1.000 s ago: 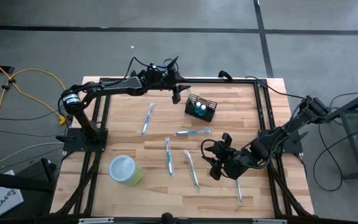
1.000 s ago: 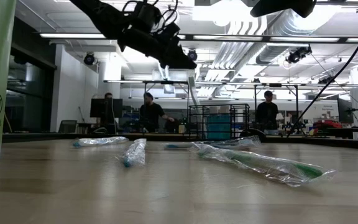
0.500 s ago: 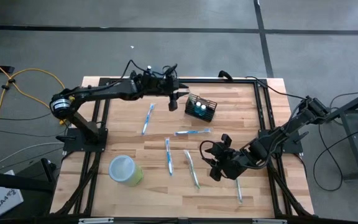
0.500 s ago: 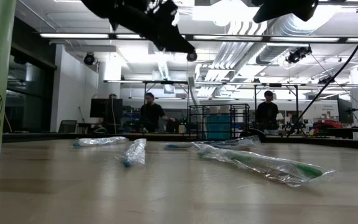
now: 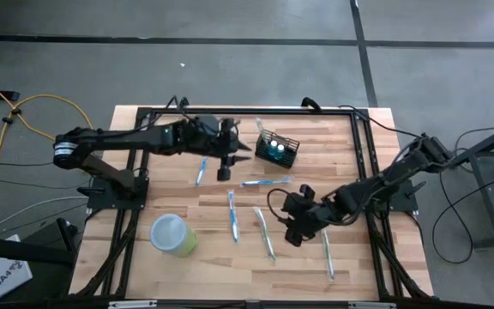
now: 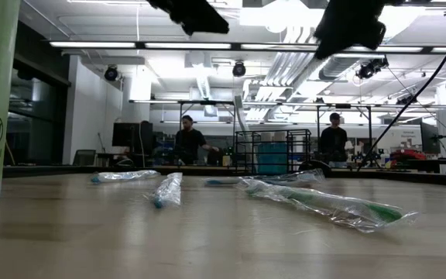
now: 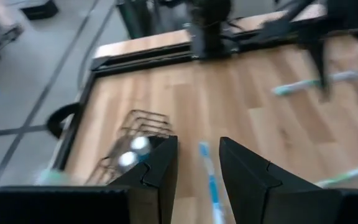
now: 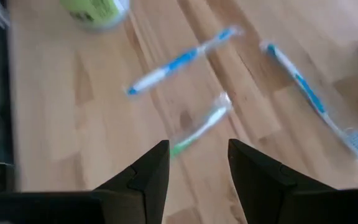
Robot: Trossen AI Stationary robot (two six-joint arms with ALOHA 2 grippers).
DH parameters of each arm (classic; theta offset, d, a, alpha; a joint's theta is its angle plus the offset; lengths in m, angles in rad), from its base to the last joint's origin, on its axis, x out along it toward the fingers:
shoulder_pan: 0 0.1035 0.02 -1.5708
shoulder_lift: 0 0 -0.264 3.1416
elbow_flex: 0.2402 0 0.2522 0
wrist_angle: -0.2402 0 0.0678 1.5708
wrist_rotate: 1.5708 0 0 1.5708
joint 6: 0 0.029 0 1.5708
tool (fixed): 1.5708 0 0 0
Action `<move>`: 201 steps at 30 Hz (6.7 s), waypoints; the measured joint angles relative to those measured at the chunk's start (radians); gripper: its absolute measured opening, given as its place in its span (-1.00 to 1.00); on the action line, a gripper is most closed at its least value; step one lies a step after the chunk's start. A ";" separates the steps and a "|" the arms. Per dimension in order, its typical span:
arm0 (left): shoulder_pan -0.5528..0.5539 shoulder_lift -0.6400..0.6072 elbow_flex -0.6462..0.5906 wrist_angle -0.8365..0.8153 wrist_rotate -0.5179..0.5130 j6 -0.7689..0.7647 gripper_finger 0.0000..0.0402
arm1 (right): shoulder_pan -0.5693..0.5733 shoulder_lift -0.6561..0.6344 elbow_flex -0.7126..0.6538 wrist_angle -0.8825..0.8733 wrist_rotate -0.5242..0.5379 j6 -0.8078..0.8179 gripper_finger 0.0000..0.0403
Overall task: Pick & Place toothbrushing station
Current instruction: Put the right green toothbrush into the left section of the black mesh organizer
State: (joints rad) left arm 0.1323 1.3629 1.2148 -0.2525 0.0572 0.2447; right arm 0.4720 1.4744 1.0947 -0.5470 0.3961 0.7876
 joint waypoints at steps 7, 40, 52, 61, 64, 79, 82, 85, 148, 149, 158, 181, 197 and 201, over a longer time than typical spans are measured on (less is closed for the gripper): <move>-0.115 -0.008 -0.001 0.002 -0.051 0.001 -0.44 | -0.068 0.065 -0.002 -0.056 -0.164 0.053 -0.23; -0.175 -0.008 -0.001 -0.011 -0.092 -0.029 -0.44 | 0.441 0.166 -0.002 -0.352 -0.265 1.454 -0.39; -0.175 -0.008 -0.001 -0.013 -0.050 -0.028 -0.44 | 0.443 0.279 -0.001 -0.282 -0.303 1.525 -0.39; -0.175 -0.008 -0.001 -0.013 -0.049 -0.028 -0.44 | 0.444 0.322 -0.001 -0.285 -0.373 1.546 -0.39; -0.175 -0.008 -0.001 -0.013 -0.049 -0.028 -0.44 | 0.444 0.352 -0.001 -0.281 -0.399 1.545 -0.39; -0.175 -0.007 0.000 -0.013 -0.050 -0.028 -0.44 | 0.445 0.376 0.000 -0.249 -0.403 1.531 -0.76; -0.175 -0.007 0.000 -0.013 -0.050 -0.028 -0.44 | 0.445 0.376 0.000 -0.247 -0.404 1.520 -0.91; -0.175 -0.007 0.000 -0.013 -0.051 -0.028 -0.44 | 0.445 0.377 0.000 -0.246 -0.404 1.519 -0.90; -0.223 -0.007 -0.001 0.256 0.247 -0.011 -0.44 | 0.393 0.241 -0.001 0.282 0.975 0.095 -0.93; -0.223 -0.007 -0.001 0.267 0.259 -0.012 -0.44 | 0.383 0.241 -0.001 0.347 0.987 0.006 -0.93; -0.223 -0.007 -0.001 0.306 0.319 -0.064 -0.44 | 0.285 0.240 0.000 0.860 0.955 -0.645 -0.93; -0.250 -0.007 -0.001 0.189 0.416 -0.118 -0.44 | 0.162 0.240 0.000 0.998 0.636 -0.734 -0.93; -0.320 -0.007 -0.001 0.189 0.326 -0.080 -0.44 | 0.141 0.247 0.000 0.947 0.528 -0.623 -0.94; -0.328 -0.007 -0.001 0.189 0.326 -0.079 -0.44 | 0.130 0.247 0.000 0.947 0.485 -0.607 -0.94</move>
State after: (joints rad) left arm -0.1955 1.3560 1.2137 -0.0639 0.3828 0.1654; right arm 0.6018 1.7218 1.0943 0.4000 0.8812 0.1810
